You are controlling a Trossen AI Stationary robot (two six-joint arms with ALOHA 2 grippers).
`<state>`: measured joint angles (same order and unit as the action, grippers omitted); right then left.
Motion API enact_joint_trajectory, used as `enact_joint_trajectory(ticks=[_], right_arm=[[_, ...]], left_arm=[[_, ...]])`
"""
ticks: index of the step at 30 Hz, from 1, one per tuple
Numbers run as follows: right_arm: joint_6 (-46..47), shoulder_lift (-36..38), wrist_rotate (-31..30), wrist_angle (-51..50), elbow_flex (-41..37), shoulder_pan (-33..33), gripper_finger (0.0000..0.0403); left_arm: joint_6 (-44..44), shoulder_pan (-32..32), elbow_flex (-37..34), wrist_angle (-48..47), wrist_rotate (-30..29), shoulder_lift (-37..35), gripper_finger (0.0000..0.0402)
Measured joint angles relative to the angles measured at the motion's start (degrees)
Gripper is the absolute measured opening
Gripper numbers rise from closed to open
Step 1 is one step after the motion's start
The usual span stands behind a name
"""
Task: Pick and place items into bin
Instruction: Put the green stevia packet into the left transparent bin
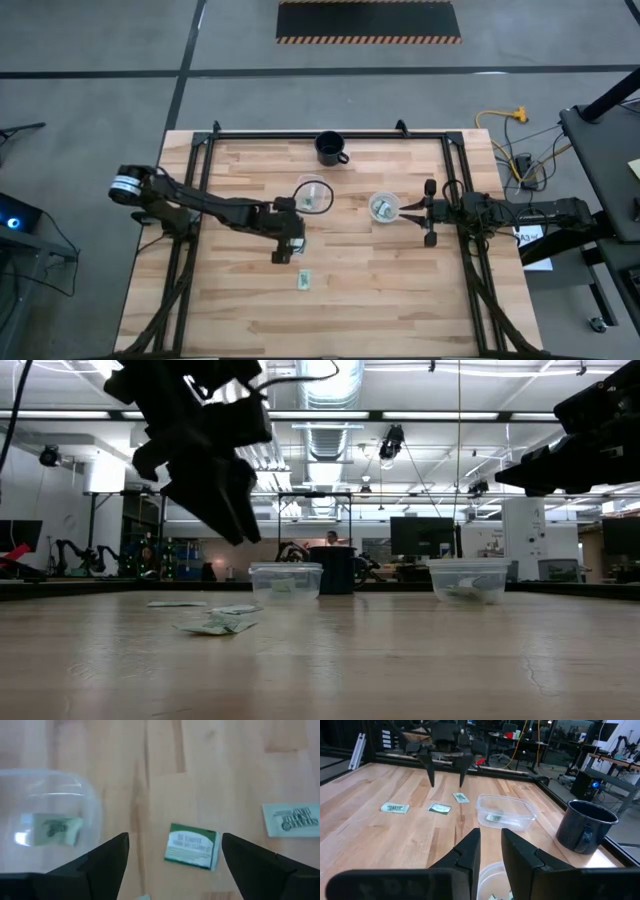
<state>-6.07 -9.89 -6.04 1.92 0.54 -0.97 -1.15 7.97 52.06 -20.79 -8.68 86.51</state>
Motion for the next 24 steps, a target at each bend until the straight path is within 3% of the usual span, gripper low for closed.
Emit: enact_joint_trajectory(ticks=[4, 24], right_arm=[[0.0, 0.02, 0.01, 0.02, 0.0, 0.01, 0.0068], [0.0, 0.02, 0.02, -0.01, 0.0, 0.0, 0.0068]], left_arm=[[1.63, 0.02, -0.03, 0.28, 3.98, 1.72, 0.03], [3.43, 0.02, 2.57, 0.83, 4.68, 10.73, 0.03]])
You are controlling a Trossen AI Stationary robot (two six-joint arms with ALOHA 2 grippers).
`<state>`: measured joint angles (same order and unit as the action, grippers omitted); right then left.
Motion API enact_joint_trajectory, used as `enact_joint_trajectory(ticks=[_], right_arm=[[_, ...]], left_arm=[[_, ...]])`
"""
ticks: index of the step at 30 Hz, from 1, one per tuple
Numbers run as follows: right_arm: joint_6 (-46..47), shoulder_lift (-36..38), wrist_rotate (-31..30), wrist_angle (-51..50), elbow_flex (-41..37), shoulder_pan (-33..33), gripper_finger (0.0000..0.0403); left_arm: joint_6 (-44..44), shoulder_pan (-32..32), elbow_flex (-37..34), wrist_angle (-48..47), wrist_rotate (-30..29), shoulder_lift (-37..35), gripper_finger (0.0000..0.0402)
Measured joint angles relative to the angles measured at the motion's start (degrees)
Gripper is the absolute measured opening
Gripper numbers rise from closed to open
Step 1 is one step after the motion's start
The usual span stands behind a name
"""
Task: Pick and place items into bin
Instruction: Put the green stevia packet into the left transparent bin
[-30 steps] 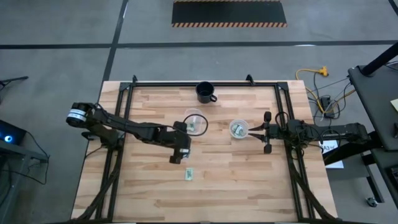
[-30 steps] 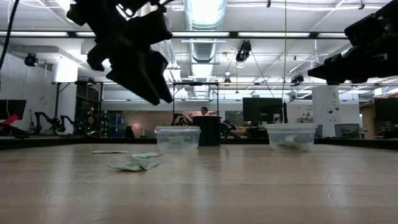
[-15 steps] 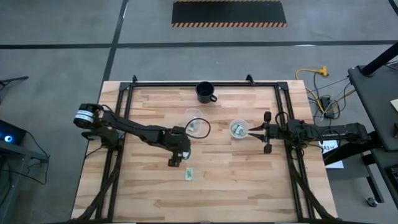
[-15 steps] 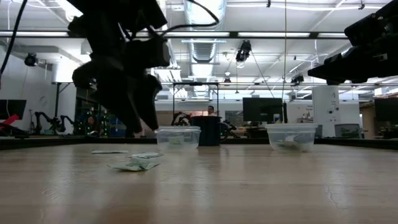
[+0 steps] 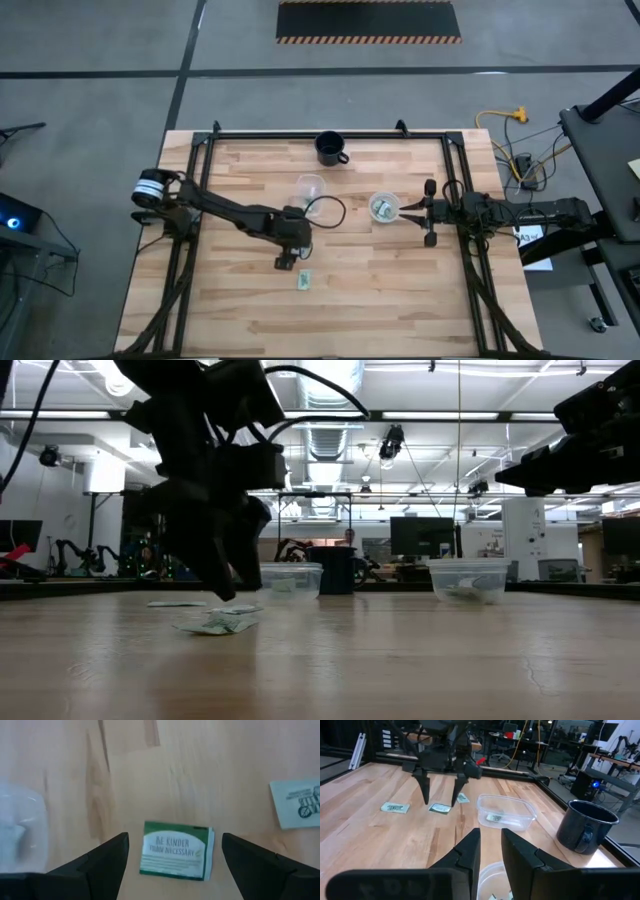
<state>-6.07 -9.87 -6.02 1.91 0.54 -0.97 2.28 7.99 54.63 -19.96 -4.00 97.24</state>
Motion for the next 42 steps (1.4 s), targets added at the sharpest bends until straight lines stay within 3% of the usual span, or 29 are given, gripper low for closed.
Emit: enact_joint_trajectory(ticks=[10, 28, 42], right_arm=[[0.0, -0.01, -0.03, 0.02, 0.0, 0.01, 0.0068], [0.0, -0.02, 0.0, 0.02, 0.0, 0.0, 0.0068], [0.0, -0.02, 0.0, 0.0, 0.0, 0.0, 0.0068]], left_arm=[[-0.07, -0.19, 1.17, -0.4, 2.17, 4.81, 0.0299], [-3.52, -2.36, 1.07, 0.28, 7.03, 3.87, 0.0299], [-3.54, -2.34, 0.94, 0.3, 6.67, 3.86, 0.0299]])
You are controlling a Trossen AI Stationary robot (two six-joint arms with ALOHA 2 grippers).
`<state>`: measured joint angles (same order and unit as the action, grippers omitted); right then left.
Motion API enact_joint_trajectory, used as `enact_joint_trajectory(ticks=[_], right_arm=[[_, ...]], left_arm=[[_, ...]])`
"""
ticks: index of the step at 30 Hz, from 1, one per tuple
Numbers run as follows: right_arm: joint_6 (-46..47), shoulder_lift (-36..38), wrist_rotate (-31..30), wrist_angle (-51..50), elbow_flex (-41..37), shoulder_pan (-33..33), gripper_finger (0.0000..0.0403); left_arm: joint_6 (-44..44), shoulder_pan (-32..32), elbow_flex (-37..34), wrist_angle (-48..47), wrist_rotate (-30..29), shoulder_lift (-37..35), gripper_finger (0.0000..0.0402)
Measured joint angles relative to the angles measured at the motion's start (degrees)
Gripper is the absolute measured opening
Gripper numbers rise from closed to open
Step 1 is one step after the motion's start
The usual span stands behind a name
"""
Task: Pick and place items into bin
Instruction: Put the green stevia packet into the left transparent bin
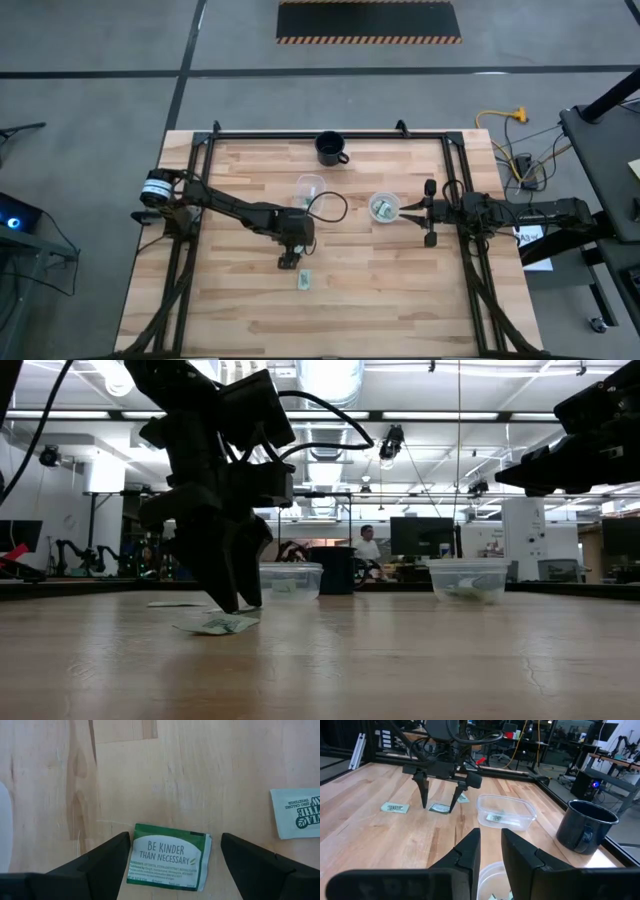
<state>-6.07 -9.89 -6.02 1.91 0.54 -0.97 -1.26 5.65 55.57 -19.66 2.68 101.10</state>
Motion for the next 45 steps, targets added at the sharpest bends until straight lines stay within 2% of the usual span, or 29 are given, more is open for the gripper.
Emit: enact_joint_trajectory(ticks=[7, 20, 34, 45], right_arm=[[0.0, 0.0, 0.0, 0.02, 0.0, 0.0, 0.0068], [0.0, -0.02, 0.0, 0.02, 0.0, 0.0, 0.0068], [0.0, -0.02, -0.01, 0.01, 0.0, 0.0, 0.0068], [0.0, -0.02, -0.02, 0.02, 0.0, 0.0, 0.0068]], left_arm=[[-0.02, -0.04, -0.22, 0.11, -0.13, -0.04, 0.0282], [-0.11, -0.09, -0.28, 0.13, -0.61, -0.04, 0.018], [0.04, -0.07, -0.2, 0.14, 0.02, -0.02, 0.0107], [0.31, -0.02, -0.17, 0.15, 0.46, -0.02, 0.0036]])
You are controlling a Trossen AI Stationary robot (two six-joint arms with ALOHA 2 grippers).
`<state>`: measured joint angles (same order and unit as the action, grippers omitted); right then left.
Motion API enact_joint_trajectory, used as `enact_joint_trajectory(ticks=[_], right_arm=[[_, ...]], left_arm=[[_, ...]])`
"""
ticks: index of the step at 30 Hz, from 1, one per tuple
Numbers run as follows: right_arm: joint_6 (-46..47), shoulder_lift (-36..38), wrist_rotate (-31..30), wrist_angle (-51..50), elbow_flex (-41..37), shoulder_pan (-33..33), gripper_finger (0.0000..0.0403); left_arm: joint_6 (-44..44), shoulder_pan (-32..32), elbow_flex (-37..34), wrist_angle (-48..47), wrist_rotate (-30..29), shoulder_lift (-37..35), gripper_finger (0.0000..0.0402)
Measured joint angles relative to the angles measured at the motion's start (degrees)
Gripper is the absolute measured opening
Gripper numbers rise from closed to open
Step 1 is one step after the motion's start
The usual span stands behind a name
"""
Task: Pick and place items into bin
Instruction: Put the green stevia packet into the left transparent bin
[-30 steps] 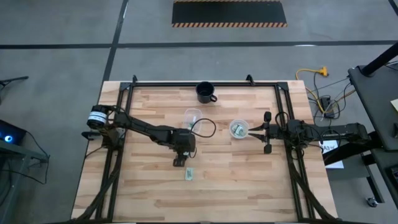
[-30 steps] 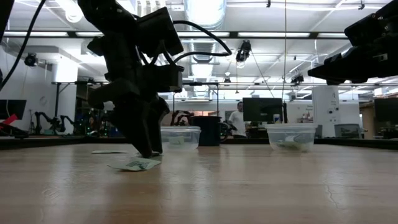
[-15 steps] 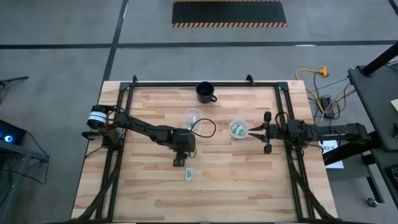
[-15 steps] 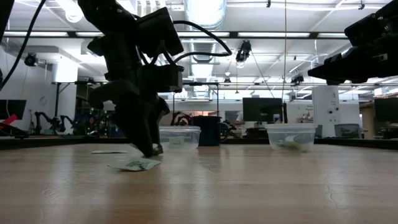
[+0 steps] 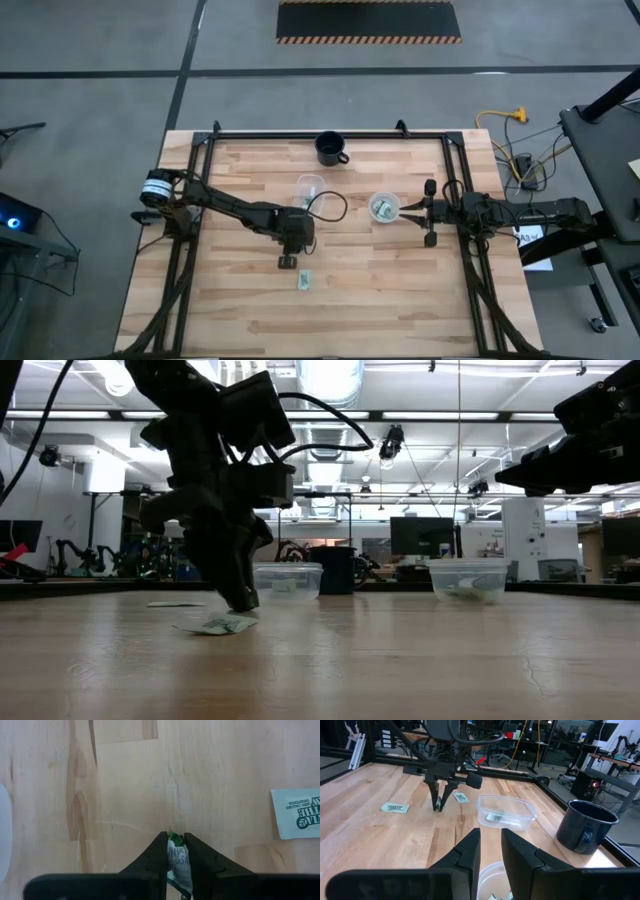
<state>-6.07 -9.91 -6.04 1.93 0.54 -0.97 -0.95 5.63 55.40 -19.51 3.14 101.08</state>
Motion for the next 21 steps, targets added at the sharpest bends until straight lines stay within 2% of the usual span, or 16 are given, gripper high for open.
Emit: enact_joint_trajectory(ticks=[4, 14, 21], right_arm=[[0.0, 0.0, 0.01, 0.0, 0.0, 0.01, 0.0068], [0.0, 0.0, 0.01, 0.0, 0.0, 0.0, 0.0068], [0.0, 0.0, 0.0, 0.0, 0.0, 0.02, 0.0068]], left_arm=[[0.26, 0.04, 0.19, -0.53, 0.0, 0.0, 0.002], [1.55, 0.07, 3.3, -4.87, -0.17, 0.13, 0.0017], [1.7, 0.07, 6.12, -4.12, -4.65, -0.53, 0.0019]])
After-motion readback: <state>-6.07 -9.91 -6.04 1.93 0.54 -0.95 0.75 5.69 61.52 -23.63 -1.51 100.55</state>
